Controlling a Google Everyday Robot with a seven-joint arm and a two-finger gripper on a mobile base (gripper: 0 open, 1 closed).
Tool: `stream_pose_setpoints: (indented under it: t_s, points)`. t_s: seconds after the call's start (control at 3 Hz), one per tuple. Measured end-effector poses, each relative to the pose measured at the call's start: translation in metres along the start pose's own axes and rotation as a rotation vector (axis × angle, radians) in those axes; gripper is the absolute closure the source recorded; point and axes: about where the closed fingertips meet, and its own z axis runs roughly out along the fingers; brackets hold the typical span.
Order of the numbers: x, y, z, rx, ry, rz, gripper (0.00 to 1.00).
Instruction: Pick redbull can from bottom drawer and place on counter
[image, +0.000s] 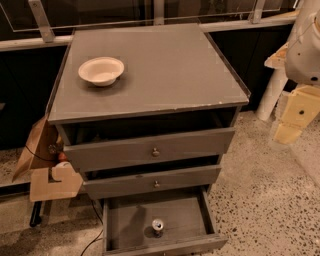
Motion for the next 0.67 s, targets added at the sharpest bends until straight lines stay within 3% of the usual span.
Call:
stream_pose_setpoints:
  t_s: [0.33, 0.67]
  points:
    - [0.0000, 0.0000, 0.0000, 0.000, 0.000, 0.000, 0.00]
    - [0.0000, 0.0000, 0.0000, 0.000, 0.000, 0.000, 0.15]
